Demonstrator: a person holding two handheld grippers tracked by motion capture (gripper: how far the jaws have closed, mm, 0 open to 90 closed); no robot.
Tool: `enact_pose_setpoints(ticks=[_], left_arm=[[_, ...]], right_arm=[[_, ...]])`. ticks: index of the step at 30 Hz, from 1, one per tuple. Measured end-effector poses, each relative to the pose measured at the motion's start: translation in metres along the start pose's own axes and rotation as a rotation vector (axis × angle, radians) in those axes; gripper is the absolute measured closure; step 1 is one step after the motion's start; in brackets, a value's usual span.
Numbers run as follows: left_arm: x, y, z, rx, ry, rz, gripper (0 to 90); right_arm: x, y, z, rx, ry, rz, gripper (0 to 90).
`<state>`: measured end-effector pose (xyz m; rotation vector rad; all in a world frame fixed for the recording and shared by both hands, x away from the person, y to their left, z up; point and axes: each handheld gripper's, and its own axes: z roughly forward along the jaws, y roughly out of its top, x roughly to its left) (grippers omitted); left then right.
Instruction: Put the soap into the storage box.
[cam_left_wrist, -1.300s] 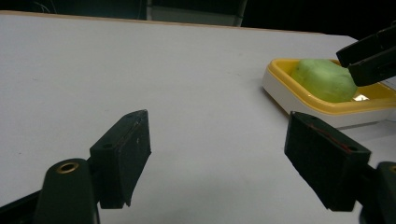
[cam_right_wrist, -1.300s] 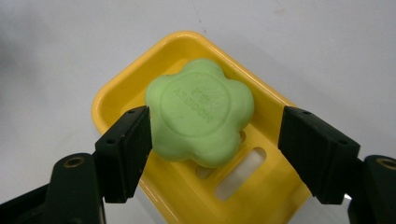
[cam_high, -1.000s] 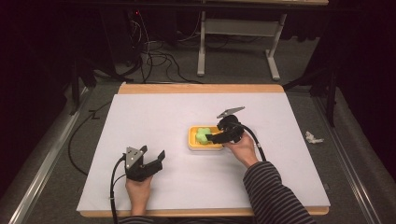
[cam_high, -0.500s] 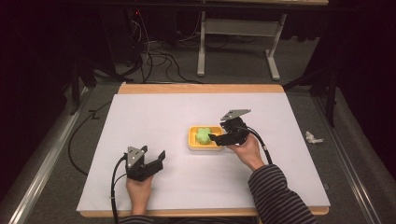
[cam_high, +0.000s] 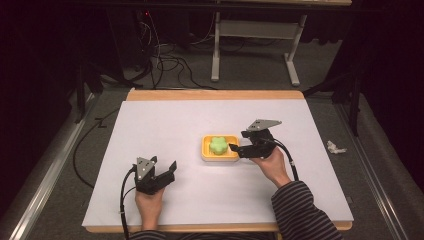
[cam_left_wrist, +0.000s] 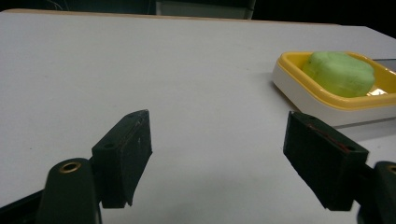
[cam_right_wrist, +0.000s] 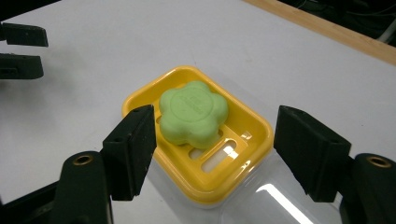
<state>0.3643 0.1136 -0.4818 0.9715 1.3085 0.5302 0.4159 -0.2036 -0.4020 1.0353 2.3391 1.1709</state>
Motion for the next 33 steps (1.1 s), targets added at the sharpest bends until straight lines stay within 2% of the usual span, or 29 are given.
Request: enact_pose_setpoints(ticks=[8,15,22,33], left_arm=[[0.001,0.001,0.000,-0.003,0.004,-0.010,24.0],[0.001,0.001,0.000,-0.003,0.000,-0.014,23.7],[0.001,0.001,0.000,-0.003,-0.003,-0.013,23.6],[0.001,0.002,0.000,-0.005,-0.001,-0.020,23.8]], right_arm=[[0.001,-0.003,-0.012,-0.041,-0.013,-0.014,30.2],[-0.002,-0.014,-0.021,-0.053,-0.017,-0.002,30.3],[-0.003,-0.021,-0.022,-0.047,-0.024,0.009,30.7],[0.001,-0.023,-0.031,-0.060,-0.051,0.009,30.8]])
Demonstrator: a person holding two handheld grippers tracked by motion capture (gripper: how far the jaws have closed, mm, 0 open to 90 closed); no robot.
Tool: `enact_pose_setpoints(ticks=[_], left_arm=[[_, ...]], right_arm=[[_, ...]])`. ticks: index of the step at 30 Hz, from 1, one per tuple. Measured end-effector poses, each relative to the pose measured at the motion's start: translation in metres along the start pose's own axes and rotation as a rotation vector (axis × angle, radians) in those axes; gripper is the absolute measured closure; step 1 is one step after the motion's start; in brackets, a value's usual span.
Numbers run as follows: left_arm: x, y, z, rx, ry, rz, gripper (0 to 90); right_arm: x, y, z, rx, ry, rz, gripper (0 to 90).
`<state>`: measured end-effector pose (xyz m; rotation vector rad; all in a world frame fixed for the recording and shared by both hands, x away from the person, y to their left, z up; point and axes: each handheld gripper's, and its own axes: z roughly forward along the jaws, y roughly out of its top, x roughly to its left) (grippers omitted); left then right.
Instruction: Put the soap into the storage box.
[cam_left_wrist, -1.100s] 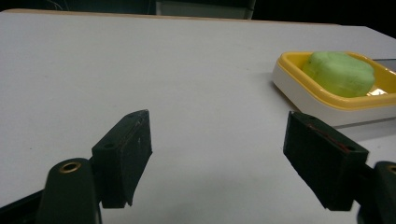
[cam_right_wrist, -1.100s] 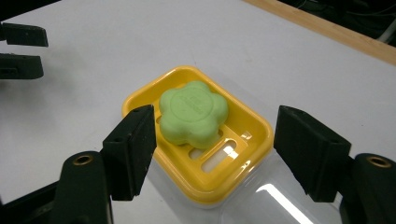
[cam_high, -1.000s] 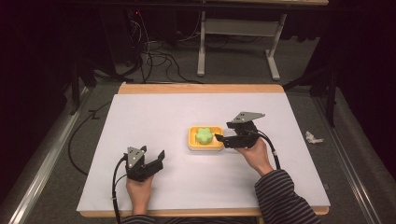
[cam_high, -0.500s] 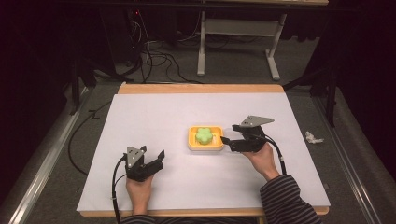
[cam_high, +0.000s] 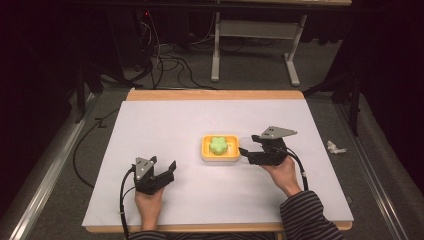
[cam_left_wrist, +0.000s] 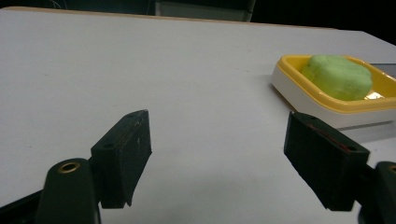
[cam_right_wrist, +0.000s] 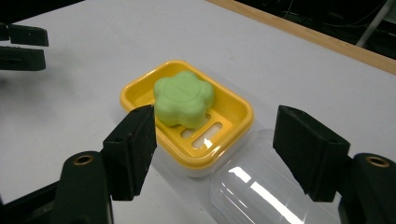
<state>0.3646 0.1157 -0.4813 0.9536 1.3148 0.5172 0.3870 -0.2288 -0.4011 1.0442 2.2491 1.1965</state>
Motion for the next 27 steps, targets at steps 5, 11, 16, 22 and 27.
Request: enact_pose_setpoints(ticks=[5,11,16,22,27], left_arm=[[0.000,0.000,0.000,-0.004,-0.006,0.000,23.8],[0.000,0.000,-0.001,-0.010,-0.011,-0.007,23.8],[0.000,0.001,-0.002,-0.016,-0.013,-0.015,23.8],[0.000,0.001,-0.002,-0.020,-0.013,-0.018,23.8],[0.000,0.001,-0.002,-0.019,-0.012,-0.017,23.8]], right_arm=[[-0.002,-0.005,-0.010,-0.009,-0.020,0.011,30.7],[-0.007,-0.014,-0.020,-0.026,-0.030,0.037,32.2],[-0.006,-0.019,-0.024,-0.025,-0.037,0.038,32.2],[-0.007,-0.026,-0.033,-0.051,-0.043,0.045,32.2],[-0.007,-0.034,-0.042,-0.076,-0.049,0.047,32.0]])
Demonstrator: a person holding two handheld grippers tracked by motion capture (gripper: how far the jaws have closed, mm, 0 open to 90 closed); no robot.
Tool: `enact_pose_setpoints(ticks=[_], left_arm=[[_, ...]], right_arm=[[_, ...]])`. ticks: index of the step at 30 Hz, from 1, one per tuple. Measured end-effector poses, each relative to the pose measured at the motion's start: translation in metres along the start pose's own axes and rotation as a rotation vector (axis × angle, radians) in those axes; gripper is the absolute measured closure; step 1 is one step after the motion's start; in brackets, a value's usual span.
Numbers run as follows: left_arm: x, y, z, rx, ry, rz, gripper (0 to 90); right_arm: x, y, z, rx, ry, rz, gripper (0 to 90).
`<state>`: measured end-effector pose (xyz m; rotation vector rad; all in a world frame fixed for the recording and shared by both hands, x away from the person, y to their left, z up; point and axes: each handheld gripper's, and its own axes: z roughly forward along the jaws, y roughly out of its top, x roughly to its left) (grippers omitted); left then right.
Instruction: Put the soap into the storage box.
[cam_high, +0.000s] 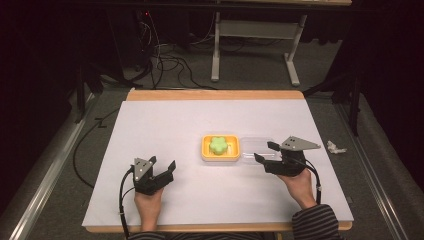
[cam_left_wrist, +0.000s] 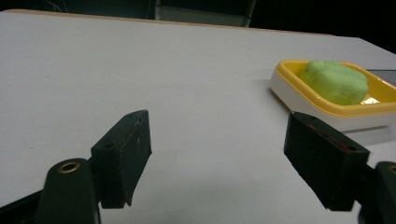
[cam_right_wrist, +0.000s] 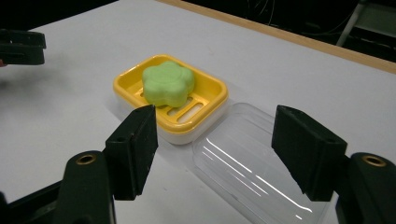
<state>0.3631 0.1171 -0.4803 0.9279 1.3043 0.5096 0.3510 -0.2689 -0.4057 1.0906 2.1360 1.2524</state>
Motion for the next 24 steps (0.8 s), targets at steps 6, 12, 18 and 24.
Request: enact_pose_setpoints(ticks=[6,12,18,24], left_arm=[[0.000,0.000,0.000,-0.001,0.001,0.005,23.8],[0.000,0.000,0.000,0.000,-0.002,0.001,24.0],[0.000,0.000,0.000,0.001,-0.004,0.006,24.0],[0.000,0.000,0.000,0.000,-0.002,0.005,24.0]], right_arm=[[0.000,-0.011,-0.005,-0.015,-0.034,0.007,31.8],[-0.001,-0.020,-0.004,0.023,-0.024,0.022,31.8],[0.001,-0.027,-0.002,0.039,-0.014,0.030,31.8],[0.004,-0.033,0.000,0.055,-0.002,0.026,31.7]])
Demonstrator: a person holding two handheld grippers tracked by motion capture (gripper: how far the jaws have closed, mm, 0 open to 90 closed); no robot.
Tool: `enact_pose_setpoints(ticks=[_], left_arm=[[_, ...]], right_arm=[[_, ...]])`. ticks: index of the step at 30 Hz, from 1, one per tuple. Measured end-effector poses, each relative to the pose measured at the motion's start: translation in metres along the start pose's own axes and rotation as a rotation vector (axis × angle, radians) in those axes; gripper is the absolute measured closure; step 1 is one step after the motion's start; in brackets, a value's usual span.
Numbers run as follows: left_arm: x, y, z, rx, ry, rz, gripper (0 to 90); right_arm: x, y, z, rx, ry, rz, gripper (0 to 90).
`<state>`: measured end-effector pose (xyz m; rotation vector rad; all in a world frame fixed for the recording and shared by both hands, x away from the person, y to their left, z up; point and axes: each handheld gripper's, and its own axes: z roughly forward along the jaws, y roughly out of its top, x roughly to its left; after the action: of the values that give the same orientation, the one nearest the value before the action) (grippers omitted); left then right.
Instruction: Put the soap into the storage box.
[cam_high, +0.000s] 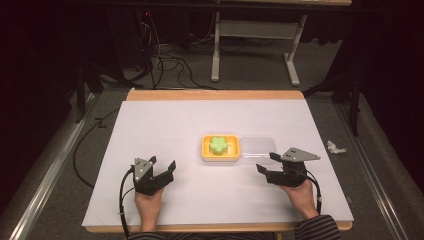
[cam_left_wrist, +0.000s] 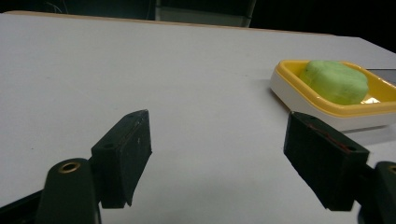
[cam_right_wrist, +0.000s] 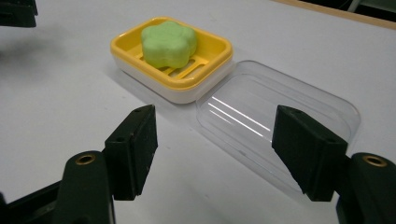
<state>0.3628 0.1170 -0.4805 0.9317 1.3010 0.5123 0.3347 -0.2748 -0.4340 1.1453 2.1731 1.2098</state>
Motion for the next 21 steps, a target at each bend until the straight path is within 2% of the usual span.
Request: enact_pose_setpoints(ticks=[3,10,17,21], left_arm=[[0.000,0.000,0.000,0.001,-0.001,0.001,23.9],[0.000,0.000,0.000,0.000,0.000,0.000,23.9],[0.000,0.000,0.000,0.000,0.001,0.001,23.9],[0.000,0.000,0.000,0.001,0.000,0.001,23.9]], right_arm=[[0.002,-0.005,0.002,0.008,0.007,-0.015,31.6],[0.005,-0.012,0.006,0.019,0.018,0.002,31.6],[0.010,-0.016,0.010,0.044,0.023,-0.012,31.5],[0.011,-0.020,0.014,0.053,0.026,-0.004,31.6]])
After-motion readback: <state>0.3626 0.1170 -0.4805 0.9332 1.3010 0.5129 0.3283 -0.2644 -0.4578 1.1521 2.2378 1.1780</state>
